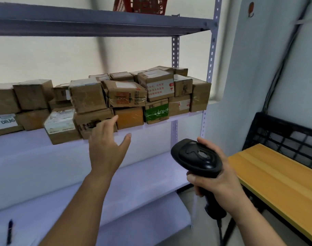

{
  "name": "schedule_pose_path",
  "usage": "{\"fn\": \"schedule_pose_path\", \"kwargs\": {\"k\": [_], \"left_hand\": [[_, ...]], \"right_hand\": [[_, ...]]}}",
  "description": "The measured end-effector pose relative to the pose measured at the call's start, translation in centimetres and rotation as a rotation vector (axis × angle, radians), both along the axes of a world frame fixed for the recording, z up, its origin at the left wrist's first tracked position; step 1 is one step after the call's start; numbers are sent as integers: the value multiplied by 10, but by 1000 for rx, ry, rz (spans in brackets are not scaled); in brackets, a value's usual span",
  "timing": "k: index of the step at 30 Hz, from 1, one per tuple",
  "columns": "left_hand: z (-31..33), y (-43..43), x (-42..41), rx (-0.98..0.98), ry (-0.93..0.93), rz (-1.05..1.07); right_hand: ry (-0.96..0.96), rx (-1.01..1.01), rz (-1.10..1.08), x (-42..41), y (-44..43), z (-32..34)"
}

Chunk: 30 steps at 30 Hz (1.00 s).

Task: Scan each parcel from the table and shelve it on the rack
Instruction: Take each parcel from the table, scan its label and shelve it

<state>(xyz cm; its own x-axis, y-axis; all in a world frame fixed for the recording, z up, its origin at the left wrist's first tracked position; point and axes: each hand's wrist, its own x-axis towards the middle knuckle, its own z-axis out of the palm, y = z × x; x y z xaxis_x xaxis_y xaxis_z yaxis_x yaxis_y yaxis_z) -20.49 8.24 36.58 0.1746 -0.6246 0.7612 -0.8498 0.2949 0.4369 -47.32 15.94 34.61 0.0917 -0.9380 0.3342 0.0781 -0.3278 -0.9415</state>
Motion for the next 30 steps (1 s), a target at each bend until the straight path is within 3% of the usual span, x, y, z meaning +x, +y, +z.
{"fn": "schedule_pose_path", "kwargs": {"k": [10,30], "left_hand": [[-85,42,-190,336,-28,-351],[-118,127,-510,447,-123,-787]], "right_hand": [[26,30,-186,-117,55,-39],[156,33,-617,-377,198,-57]]}}
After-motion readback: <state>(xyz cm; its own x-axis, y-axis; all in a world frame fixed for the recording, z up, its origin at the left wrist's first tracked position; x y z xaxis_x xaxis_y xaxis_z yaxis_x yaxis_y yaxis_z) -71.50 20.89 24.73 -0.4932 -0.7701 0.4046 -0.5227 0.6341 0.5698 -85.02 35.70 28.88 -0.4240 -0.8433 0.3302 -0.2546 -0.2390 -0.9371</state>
